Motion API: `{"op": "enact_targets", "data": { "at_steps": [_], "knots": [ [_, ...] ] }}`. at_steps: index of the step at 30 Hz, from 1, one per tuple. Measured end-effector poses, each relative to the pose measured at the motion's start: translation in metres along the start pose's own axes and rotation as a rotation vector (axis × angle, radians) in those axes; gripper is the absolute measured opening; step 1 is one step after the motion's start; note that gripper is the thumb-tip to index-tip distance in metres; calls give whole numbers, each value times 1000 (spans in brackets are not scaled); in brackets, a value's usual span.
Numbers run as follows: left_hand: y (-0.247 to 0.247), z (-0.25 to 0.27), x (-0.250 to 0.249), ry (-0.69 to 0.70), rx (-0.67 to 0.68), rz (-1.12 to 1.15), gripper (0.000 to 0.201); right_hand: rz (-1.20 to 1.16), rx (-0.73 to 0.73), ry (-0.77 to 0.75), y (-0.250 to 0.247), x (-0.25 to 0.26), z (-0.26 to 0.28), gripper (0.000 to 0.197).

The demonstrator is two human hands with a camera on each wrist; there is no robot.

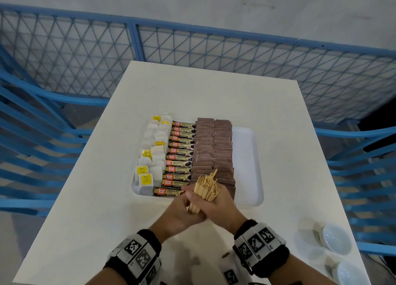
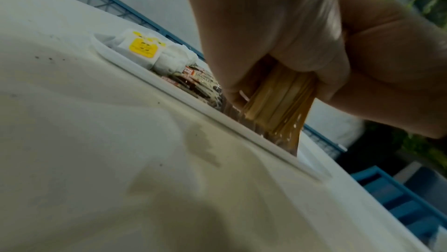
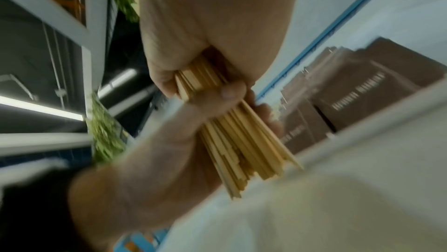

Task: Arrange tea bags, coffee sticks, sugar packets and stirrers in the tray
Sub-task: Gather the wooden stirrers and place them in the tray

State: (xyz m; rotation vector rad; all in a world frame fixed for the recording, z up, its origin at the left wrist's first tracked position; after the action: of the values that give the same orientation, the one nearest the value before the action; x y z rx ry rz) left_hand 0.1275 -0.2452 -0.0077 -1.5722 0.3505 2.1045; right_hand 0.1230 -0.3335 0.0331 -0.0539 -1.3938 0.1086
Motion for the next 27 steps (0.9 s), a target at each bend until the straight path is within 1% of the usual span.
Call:
{"op": "enact_targets", "data": {
  "at_steps": [1, 3, 4, 5, 7, 8, 9, 10, 12, 14, 17, 19, 20, 22, 24, 25, 26, 27],
  "knots": [
    [-2, 1, -2, -29, 34, 77, 46, -38, -27, -25, -4, 13, -1, 15],
    [-5, 4, -12, -52, 111, 228, 49, -108, -85, -83, -14, 37, -6, 13],
    [-7, 4, -15, -90, 140, 325, 52, -137, -115, -102, -19, 47, -8, 12],
    [-10, 3, -17, -151, 138, 432, 61, -169, -139, -117, -22, 56, -11, 11],
    [-15, -2, -20, -280, 81, 622, 81, -233, -161, -154, -25, 69, -15, 11],
    [-17, -5, -21, -340, 49, 689, 83, -251, -167, -174, -24, 73, -17, 10],
    [-17, -7, -24, -386, 25, 744, 82, -260, -176, -182, -22, 76, -18, 8],
    [-17, -9, -27, -403, 3, 791, 79, -271, -185, -179, -19, 76, -18, 5],
    [-15, -11, -37, -393, -41, 888, 66, -261, -200, -174, -11, 73, -18, 6],
    [-12, -13, -39, -371, -58, 886, 53, -186, -190, -190, -3, 68, -18, 8],
    [-8, -12, -32, -393, -63, 830, 54, -153, -154, -172, 4, 57, -19, 11],
    [-9, -9, -28, -407, -71, 780, 50, -153, -152, -159, 4, 50, -20, 9],
    [-11, -7, -27, -416, -76, 729, 47, -141, -144, -150, 4, 45, -20, 9],
    [-18, -7, -28, -402, -112, 538, 43, -108, -127, -130, 5, 36, -19, 10],
    [-31, -8, -35, -344, -211, 351, 39, -74, -89, -107, 8, 23, -14, 11],
    [-40, -8, -41, -287, -279, 287, 38, -60, -71, -111, 10, 15, -12, 13],
    [-48, -8, -52, -178, -343, 238, 38, -17, -57, -109, 13, 9, -8, 13],
    [-53, -5, -66, -38, -382, 188, 38, 11, -47, -119, 16, 4, -4, 11]
  ]
}}
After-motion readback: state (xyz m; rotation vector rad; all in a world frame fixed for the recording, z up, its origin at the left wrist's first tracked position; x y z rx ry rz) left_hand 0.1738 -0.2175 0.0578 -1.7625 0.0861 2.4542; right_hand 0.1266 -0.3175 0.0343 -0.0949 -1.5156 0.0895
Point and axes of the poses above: each hand's wrist, its own z-axis away from the middle knuckle, its own y-axis out of the palm, x = y × z, the point moved 7 cm from there along -z, towards the middle knuckle, and after that the axes turned 6 degrees about -x, right-handed, at the moved point
